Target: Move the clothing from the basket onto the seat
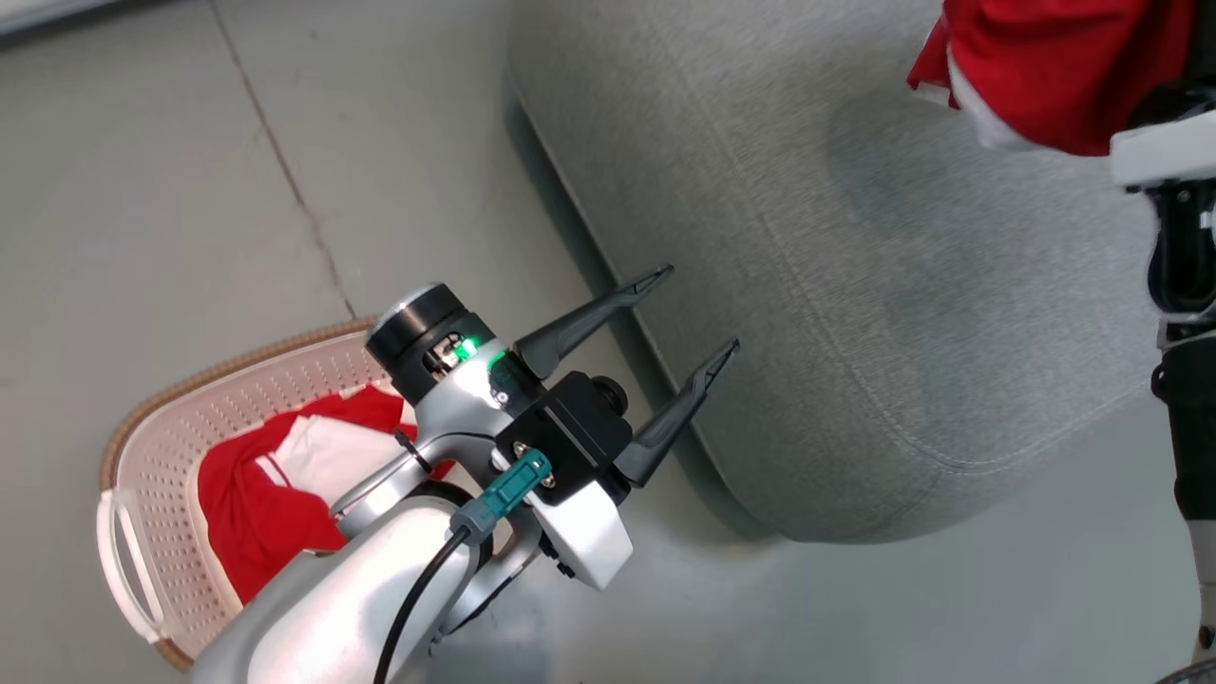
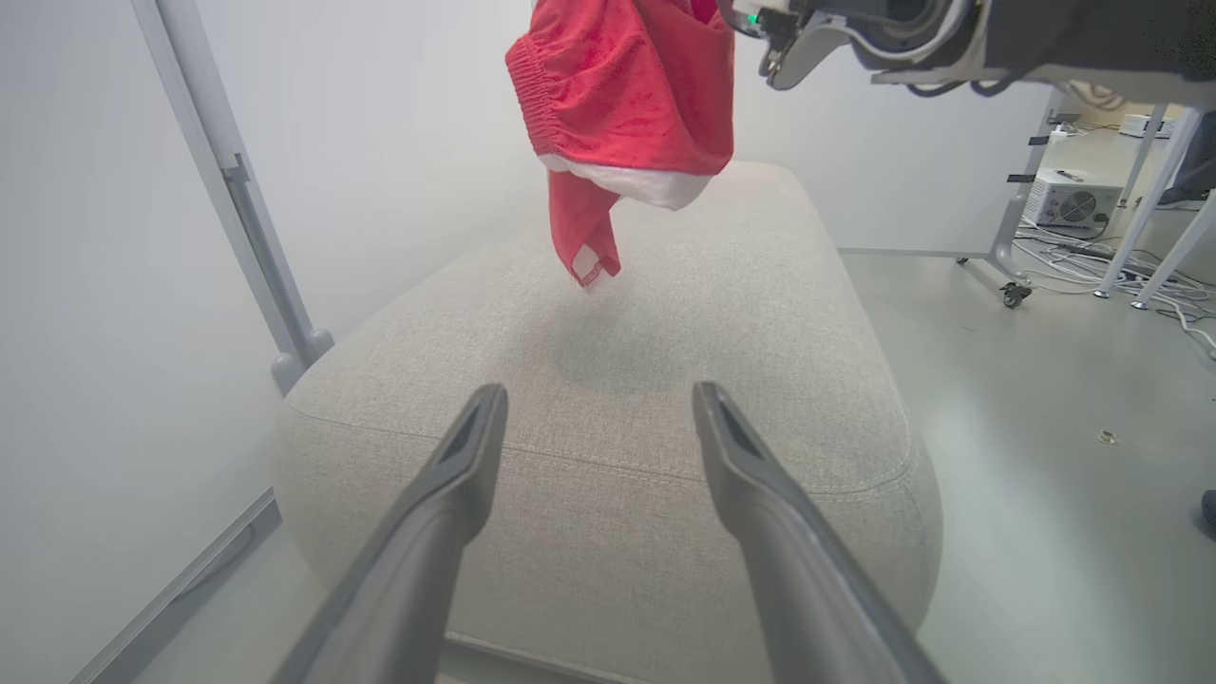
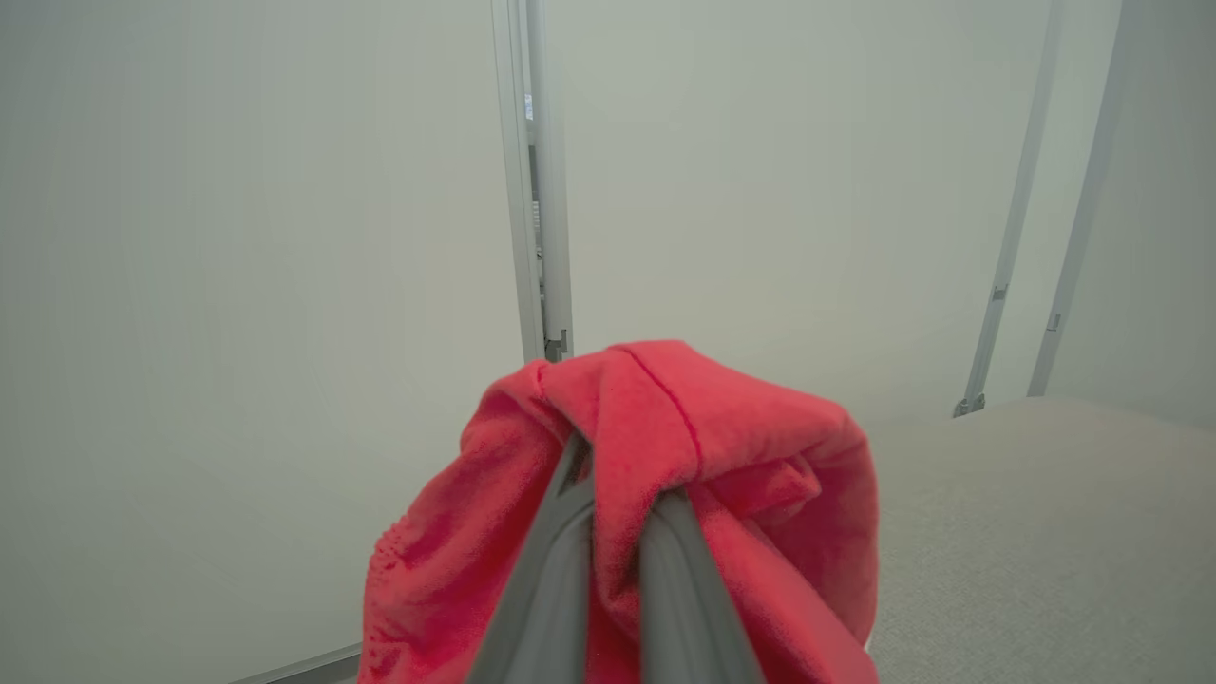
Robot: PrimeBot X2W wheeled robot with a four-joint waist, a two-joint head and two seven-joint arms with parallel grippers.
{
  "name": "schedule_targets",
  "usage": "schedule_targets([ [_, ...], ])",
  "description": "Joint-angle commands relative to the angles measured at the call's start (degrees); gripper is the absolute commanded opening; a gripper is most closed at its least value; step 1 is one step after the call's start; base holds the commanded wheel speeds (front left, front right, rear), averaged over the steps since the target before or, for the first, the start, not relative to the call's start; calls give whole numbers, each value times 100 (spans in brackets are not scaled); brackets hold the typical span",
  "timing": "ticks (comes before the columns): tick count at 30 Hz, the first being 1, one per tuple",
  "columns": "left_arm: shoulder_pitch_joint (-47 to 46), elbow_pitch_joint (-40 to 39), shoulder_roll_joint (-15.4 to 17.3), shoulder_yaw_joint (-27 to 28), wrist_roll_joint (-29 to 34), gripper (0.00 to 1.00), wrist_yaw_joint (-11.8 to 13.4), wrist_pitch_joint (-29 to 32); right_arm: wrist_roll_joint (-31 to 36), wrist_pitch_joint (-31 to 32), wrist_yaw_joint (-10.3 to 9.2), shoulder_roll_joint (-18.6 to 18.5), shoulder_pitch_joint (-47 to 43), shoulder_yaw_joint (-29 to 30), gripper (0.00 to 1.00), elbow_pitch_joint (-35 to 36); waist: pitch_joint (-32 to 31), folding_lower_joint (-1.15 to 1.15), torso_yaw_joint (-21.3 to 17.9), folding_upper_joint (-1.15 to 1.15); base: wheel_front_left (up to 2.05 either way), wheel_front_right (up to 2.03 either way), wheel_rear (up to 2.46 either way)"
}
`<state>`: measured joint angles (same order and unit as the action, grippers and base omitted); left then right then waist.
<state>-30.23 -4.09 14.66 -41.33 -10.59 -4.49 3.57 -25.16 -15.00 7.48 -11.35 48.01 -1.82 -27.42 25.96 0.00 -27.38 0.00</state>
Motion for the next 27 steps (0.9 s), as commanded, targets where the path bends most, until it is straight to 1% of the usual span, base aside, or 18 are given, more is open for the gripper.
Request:
schedule_targets([
  [1,-178,-49,66,28,69,100,-31,65,37,-26,3,14,189,211,0,-210,547,0,248,0,0,0,0],
  [6,-375,-182,166,43,152,100,-27,193,97,-18,2,68,418,647,0,-771,1107,0,354,0,0,0,0],
  [7,-375,-182,166,43,152,100,-27,193,97,-18,2,68,418,647,0,-771,1107,0,354,0,0,0,0],
  [13,-506,-242,278,34,234,100,-43,309,152,-17,2,199,439,823,0,-1298,1519,0,347,0,0,0,0],
  [15,-517,-237,312,33,218,100,-42,328,169,-16,2,283,349,895,77,-1411,1552,0,305,0,0,0,0],
  [16,-513,-227,326,31,207,100,-42,329,199,-16,2,323,316,917,100,-1433,1553,0,283,0,0,0,0],
  [21,-408,-140,343,-2,115,100,-38,275,281,-15,2,453,16,934,100,-1353,1357,0,197,0,0,0,0],
  [24,-241,-54,314,-4,10,100,6,164,359,-16,1,453,-329,909,100,-1167,1064,0,160,0,0,0,0],
  [27,-58,39,265,32,-106,100,110,6,428,-15,1,452,-729,872,100,-949,721,0,178,0,0,0,0],
])
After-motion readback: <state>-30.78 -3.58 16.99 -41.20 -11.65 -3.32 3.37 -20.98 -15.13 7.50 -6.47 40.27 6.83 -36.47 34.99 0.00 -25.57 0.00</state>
